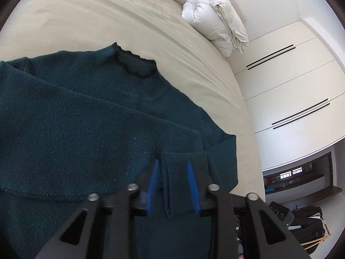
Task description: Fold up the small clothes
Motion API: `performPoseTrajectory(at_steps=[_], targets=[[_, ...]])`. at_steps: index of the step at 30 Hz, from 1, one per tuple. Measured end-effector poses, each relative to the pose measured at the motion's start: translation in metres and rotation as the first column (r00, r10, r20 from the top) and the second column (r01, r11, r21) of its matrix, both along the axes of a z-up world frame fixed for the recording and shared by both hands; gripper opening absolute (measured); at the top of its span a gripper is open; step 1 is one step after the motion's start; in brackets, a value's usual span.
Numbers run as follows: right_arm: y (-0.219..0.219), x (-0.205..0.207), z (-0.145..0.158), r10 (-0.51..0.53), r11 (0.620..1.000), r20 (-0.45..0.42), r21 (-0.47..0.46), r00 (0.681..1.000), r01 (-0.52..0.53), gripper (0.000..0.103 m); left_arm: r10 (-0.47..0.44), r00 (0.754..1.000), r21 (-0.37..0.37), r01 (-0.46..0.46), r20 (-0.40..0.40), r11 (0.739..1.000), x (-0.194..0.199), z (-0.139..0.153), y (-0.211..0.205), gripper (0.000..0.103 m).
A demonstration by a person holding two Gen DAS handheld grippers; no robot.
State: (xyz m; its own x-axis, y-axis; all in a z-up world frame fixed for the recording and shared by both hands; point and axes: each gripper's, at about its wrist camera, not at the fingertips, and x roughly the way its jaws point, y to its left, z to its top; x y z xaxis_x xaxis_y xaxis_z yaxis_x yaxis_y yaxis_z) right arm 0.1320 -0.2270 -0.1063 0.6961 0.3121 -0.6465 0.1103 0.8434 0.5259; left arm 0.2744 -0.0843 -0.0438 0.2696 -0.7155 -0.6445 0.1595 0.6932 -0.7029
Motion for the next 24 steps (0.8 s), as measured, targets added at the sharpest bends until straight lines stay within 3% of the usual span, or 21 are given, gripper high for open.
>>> performPoseTrajectory(at_steps=[2, 7, 13, 15, 19, 24], targets=[[0.000, 0.000, -0.001, 0.006, 1.000, 0.001, -0.014, 1.000, -0.006, 0.066, -0.003, 1.000, -0.014, 0.003, -0.019, 1.000, -0.006, -0.013, -0.009, 0.070], [-0.005, -0.005, -0.009, 0.007, 1.000, -0.015, -0.012, 1.000, -0.008, 0.066, -0.040, 0.997, -0.014, 0.039, -0.065, 0.999, -0.012, -0.034, -0.035, 0.069], [-0.008, -0.006, -0.013, 0.004, 1.000, -0.013, 0.007, 1.000, -0.004, 0.066, -0.081, 0.994, 0.063, 0.086, -0.078, 0.994, -0.021, -0.042, -0.063, 0.035], [-0.009, -0.008, -0.014, 0.006, 1.000, -0.012, 0.006, 1.000, -0.006, 0.065, -0.063, 0.994, 0.060, 0.069, -0.094, 0.996, -0.019, -0.046, -0.061, 0.015], [-0.010, -0.012, -0.012, 0.006, 1.000, -0.011, 0.009, 1.000, -0.006, 0.064, -0.070, 0.996, 0.061, 0.073, -0.056, 0.995, -0.020, -0.035, -0.055, 0.010], [-0.016, -0.016, -0.012, -0.013, 1.000, -0.013, 0.027, 1.000, 0.013, 0.064, -0.069, 0.997, 0.042, 0.067, 0.034, 0.997, -0.020, 0.002, -0.034, 0.010]])
